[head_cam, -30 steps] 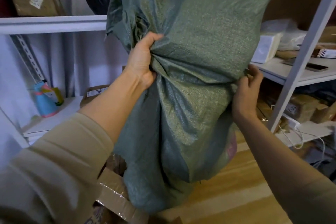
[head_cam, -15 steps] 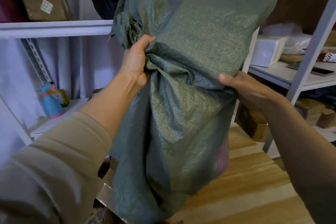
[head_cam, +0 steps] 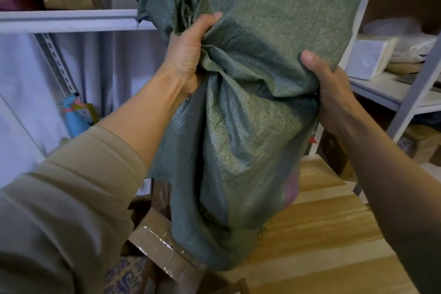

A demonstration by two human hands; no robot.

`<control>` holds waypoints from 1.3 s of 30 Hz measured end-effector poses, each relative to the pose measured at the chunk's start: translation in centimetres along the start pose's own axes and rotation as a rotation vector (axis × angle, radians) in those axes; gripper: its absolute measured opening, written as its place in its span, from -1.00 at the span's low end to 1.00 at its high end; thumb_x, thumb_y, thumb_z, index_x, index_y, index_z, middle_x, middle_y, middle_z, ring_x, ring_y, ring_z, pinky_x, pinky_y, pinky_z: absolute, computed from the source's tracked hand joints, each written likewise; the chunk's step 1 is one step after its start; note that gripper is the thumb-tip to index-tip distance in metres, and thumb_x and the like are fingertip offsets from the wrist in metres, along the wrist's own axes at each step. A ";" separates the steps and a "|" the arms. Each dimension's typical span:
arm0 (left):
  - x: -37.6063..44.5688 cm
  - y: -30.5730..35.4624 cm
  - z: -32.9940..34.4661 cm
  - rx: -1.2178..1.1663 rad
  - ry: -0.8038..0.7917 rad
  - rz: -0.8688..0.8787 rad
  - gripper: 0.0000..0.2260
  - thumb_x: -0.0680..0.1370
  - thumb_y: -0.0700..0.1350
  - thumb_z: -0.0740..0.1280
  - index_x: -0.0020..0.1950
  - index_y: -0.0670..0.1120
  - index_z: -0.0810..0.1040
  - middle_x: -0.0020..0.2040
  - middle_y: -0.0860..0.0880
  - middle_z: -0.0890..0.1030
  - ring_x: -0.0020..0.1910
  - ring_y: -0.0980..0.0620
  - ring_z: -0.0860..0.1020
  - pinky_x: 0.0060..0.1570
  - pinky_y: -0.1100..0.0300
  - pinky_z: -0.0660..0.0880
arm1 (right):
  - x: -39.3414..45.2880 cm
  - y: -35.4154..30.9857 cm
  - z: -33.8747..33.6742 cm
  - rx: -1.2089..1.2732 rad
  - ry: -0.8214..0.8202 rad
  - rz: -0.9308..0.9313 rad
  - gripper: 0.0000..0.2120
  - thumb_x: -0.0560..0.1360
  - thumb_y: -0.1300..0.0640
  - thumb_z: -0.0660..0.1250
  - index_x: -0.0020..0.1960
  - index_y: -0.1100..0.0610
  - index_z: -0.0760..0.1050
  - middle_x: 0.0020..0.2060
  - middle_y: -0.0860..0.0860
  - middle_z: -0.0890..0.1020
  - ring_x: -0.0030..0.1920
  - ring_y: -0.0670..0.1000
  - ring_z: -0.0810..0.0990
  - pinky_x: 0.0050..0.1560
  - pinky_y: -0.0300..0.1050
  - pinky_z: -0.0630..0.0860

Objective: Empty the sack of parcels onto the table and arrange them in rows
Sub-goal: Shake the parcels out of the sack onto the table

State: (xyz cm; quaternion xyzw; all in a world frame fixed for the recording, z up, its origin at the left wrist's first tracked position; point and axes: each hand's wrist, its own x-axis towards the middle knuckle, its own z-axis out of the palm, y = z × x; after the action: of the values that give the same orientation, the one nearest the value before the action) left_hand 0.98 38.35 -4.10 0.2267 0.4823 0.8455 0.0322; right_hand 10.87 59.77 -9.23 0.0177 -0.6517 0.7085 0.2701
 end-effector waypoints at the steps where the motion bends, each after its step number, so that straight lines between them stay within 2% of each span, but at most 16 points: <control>1: 0.0 0.0 0.0 -0.003 0.000 0.008 -0.58 0.47 -0.17 0.45 0.27 -0.31 0.52 0.06 -0.27 0.64 0.08 -0.22 0.64 0.13 -0.15 0.58 | 0.0 0.0 0.1 0.017 0.008 -0.014 -0.07 0.20 -0.26 0.58 0.42 0.20 0.41 0.22 0.06 0.64 0.18 0.02 0.65 0.23 -0.04 0.56; 4: 0.1 0.4 -0.1 -0.005 0.003 0.032 -0.42 0.41 -0.13 0.50 0.36 -0.32 0.45 0.15 -0.29 0.63 0.13 -0.24 0.63 0.15 -0.16 0.57 | 0.1 -0.1 0.4 0.014 0.006 -0.038 -0.28 0.35 -0.12 0.52 0.39 0.20 0.42 0.19 0.05 0.65 0.15 -0.02 0.66 0.14 -0.13 0.59; 7: 0.1 1.2 0.1 0.019 -0.028 0.084 -0.34 0.36 -0.10 0.53 0.38 -0.31 0.43 0.21 -0.30 0.60 0.18 -0.24 0.61 0.20 -0.17 0.54 | -0.2 -1.1 1.0 -0.077 -0.045 -0.052 -0.54 0.36 0.00 0.52 0.21 0.02 0.48 0.08 -0.08 0.67 0.06 -0.16 0.68 0.03 -0.28 0.57; 9: 0.2 1.7 0.2 0.030 -0.055 0.114 -0.41 0.36 -0.11 0.51 0.32 -0.32 0.47 0.19 -0.30 0.61 0.17 -0.25 0.60 0.21 -0.19 0.53 | -0.5 -1.7 1.6 -0.146 -0.068 -0.059 -0.64 0.33 0.06 0.50 0.06 -0.08 0.45 -0.01 -0.19 0.62 -0.07 -0.34 0.64 -0.09 -0.45 0.52; 12: 0.4 1.8 0.0 0.031 -0.071 0.126 -0.55 0.37 -0.14 0.50 0.20 -0.28 0.54 0.05 -0.26 0.64 0.09 -0.22 0.63 0.21 -0.19 0.53 | -0.1 -1.4 2.1 -0.215 -0.098 -0.082 -0.62 0.38 0.23 0.53 -0.04 -0.11 0.41 -0.06 -0.25 0.55 -0.24 -0.49 0.56 -0.23 -0.58 0.43; 15: 0.3 1.5 -0.3 0.026 -0.041 0.108 -0.62 0.42 -0.19 0.46 0.20 -0.30 0.56 0.04 -0.27 0.65 0.08 -0.23 0.64 0.19 -0.21 0.53 | 0.1 -0.5 2.5 -0.234 -0.046 -0.053 -0.62 0.38 0.26 0.55 -0.10 -0.10 0.42 -0.12 -0.22 0.55 -0.28 -0.40 0.57 -0.30 -0.52 0.46; 18: 0.2 0.8 -0.6 0.017 0.024 0.070 -0.53 0.41 -0.21 0.48 0.27 -0.34 0.53 0.13 -0.30 0.64 0.13 -0.24 0.63 0.19 -0.22 0.53 | 0.1 1.0 2.7 -0.196 0.014 -0.003 -0.68 0.40 0.25 0.53 -0.04 -0.06 0.48 -0.09 -0.16 0.61 -0.13 -0.25 0.58 -0.17 -0.36 0.51; 21: 0.4 0.5 -0.8 0.023 0.027 0.062 -0.49 0.39 -0.20 0.50 0.29 -0.33 0.52 0.16 -0.30 0.63 0.15 -0.24 0.62 0.22 -0.20 0.52 | 0.0 1.7 2.9 -0.115 0.037 0.036 -0.62 0.38 0.26 0.54 0.15 0.09 0.55 0.01 -0.05 0.67 -0.03 -0.09 0.67 -0.06 -0.25 0.59; 23: 0.4 0.5 -0.9 0.028 0.019 0.051 -0.51 0.39 -0.20 0.50 0.28 -0.31 0.53 0.15 -0.29 0.64 0.15 -0.23 0.62 0.21 -0.19 0.53 | 0.1 1.8 2.8 -0.022 0.020 0.042 -0.56 0.38 0.24 0.54 0.23 0.16 0.54 0.07 0.03 0.70 0.03 0.00 0.70 0.07 -0.10 0.64; 25: 0.2 0.3 -1.0 0.035 0.021 0.028 -0.49 0.39 -0.18 0.51 0.29 -0.31 0.53 0.15 -0.27 0.64 0.16 -0.21 0.63 0.21 -0.17 0.53 | 0.0 1.9 2.8 0.067 -0.012 0.038 -0.48 0.36 0.10 0.56 0.27 0.15 0.52 0.14 0.07 0.68 0.13 0.04 0.68 0.21 0.03 0.59; 27: 0.1 -0.2 -1.2 0.035 0.015 0.013 -0.45 0.37 -0.17 0.53 0.31 -0.30 0.52 0.16 -0.26 0.64 0.16 -0.20 0.63 0.23 -0.16 0.52 | 0.0 2.0 3.1 0.148 -0.009 0.056 -0.27 0.32 -0.15 0.57 0.37 0.15 0.45 0.23 0.07 0.64 0.22 0.07 0.63 0.32 0.12 0.50; 29: 0.0 -0.4 -1.4 0.034 0.009 0.012 -0.44 0.35 -0.16 0.54 0.30 -0.29 0.52 0.16 -0.25 0.64 0.17 -0.19 0.63 0.24 -0.16 0.52 | 0.2 2.2 3.4 0.256 0.005 0.095 -0.07 0.23 -0.34 0.55 0.42 0.16 0.41 0.27 0.09 0.62 0.27 0.10 0.60 0.37 0.16 0.44; 30: 0.0 -0.4 -1.4 0.034 0.008 0.014 -0.41 0.33 -0.15 0.56 0.31 -0.29 0.52 0.17 -0.25 0.64 0.17 -0.19 0.62 0.24 -0.16 0.51 | 0.4 2.2 3.6 0.304 0.017 0.102 -0.03 0.21 -0.38 0.54 0.42 0.16 0.41 0.27 0.10 0.61 0.28 0.12 0.59 0.36 0.16 0.43; 33: 0.0 -0.5 -1.2 0.042 0.012 0.020 -0.33 0.28 -0.11 0.58 0.34 -0.27 0.50 0.18 -0.23 0.64 0.18 -0.18 0.62 0.25 -0.16 0.51 | 0.7 2.0 4.0 0.355 0.117 0.095 0.02 0.11 -0.33 0.62 0.42 0.13 0.42 0.24 0.06 0.64 0.24 0.10 0.62 0.33 0.16 0.48; 36: 0.0 -0.6 -1.3 0.050 0.021 0.027 -0.28 0.26 -0.09 0.61 0.36 -0.25 0.47 0.19 -0.21 0.64 0.19 -0.17 0.62 0.26 -0.15 0.49 | 0.4 2.1 4.3 0.405 0.153 0.062 0.00 0.10 -0.21 0.67 0.41 0.13 0.42 0.22 0.07 0.65 0.21 0.10 0.64 0.29 0.16 0.52; 39: -0.2 -0.3 -1.1 0.064 0.067 0.039 -0.05 0.15 0.00 0.70 0.43 -0.21 0.37 0.23 -0.17 0.62 0.18 -0.15 0.62 0.26 -0.15 0.49 | 0.2 2.1 4.5 0.476 0.161 0.047 -0.06 0.15 -0.13 0.67 0.42 0.13 0.40 0.22 0.10 0.64 0.21 0.12 0.64 0.26 0.18 0.54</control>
State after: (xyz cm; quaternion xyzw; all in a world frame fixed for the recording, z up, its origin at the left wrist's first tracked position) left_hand 0.69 37.58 -4.88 0.2083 0.5056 0.8372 -0.0078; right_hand 8.36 55.59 -10.43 0.0093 -0.4430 0.8473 0.2930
